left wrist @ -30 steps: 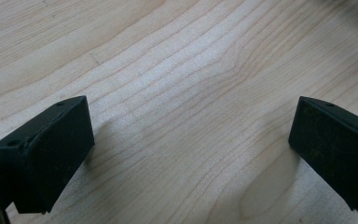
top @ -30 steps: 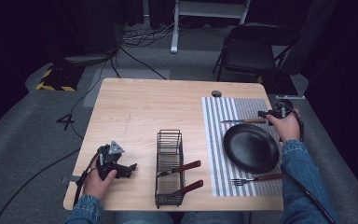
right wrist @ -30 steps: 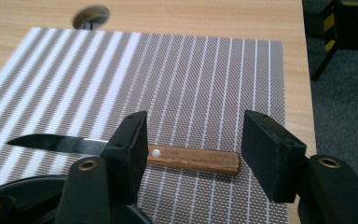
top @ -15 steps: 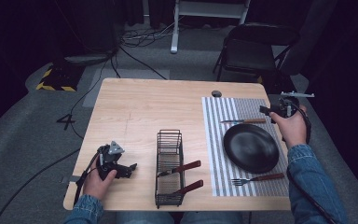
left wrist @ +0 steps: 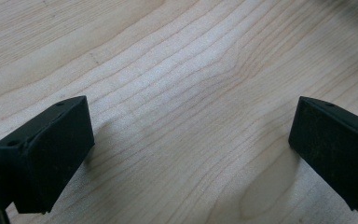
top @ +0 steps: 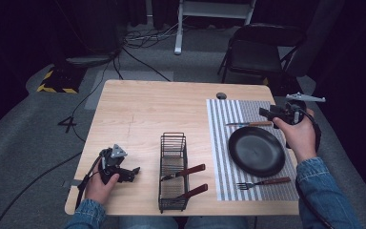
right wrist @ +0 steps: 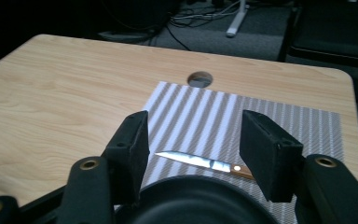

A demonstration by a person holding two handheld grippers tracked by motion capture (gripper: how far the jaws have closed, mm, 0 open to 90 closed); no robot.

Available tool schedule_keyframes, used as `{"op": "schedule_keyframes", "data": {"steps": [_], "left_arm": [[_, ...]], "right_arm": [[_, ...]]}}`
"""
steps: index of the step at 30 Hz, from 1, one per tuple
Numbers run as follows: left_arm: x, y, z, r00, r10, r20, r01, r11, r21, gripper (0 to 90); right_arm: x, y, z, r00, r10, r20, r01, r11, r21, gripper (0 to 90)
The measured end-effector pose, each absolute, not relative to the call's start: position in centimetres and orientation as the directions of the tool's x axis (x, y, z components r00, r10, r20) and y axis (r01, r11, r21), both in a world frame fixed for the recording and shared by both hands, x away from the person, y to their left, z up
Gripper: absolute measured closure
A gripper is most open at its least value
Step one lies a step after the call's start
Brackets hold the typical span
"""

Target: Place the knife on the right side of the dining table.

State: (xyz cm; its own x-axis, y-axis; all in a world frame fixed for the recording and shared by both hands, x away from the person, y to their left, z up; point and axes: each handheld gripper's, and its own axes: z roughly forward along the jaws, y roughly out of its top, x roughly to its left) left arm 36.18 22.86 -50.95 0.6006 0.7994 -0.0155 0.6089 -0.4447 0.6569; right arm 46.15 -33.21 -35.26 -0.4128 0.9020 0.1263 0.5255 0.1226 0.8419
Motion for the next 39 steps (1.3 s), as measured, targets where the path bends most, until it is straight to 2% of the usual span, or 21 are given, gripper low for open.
{"op": "schedule_keyframes", "data": {"steps": [5,18,22,31,39], "left_arm": [[36.2,22.8,-51.0,0.6,0.8,-0.018,0.611,-0.443,0.656,0.1],[36.2,22.8,-51.0,0.6,0.8,-0.019,0.611,-0.443,0.656,0.1],[36.2,22.9,-50.9,0.601,0.799,-0.014,0.608,-0.446,0.658,0.2],[36.2,22.8,-51.0,0.599,0.801,-0.02,0.612,-0.441,0.657,0.1],[36.2,22.9,-50.9,0.6,0.8,-0.017,0.61,-0.444,0.656,0.2]], "right_arm": [[44.2,-32.4,-34.6,-0.449,0.875,0.182,0.502,0.079,0.861,43.0],[39.3,-28.4,-35.0,-0.567,0.809,0.153,0.461,0.157,0.873,42.4],[37.9,-26.4,-36.3,-0.598,0.791,0.131,0.456,0.202,0.867,42.6],[35.0,-21.7,-40.5,-0.677,0.719,0.158,0.475,0.263,0.84,43.1],[33.8,-19.5,-43.9,-0.717,0.668,0.199,0.466,0.248,0.849,43.3]]}}
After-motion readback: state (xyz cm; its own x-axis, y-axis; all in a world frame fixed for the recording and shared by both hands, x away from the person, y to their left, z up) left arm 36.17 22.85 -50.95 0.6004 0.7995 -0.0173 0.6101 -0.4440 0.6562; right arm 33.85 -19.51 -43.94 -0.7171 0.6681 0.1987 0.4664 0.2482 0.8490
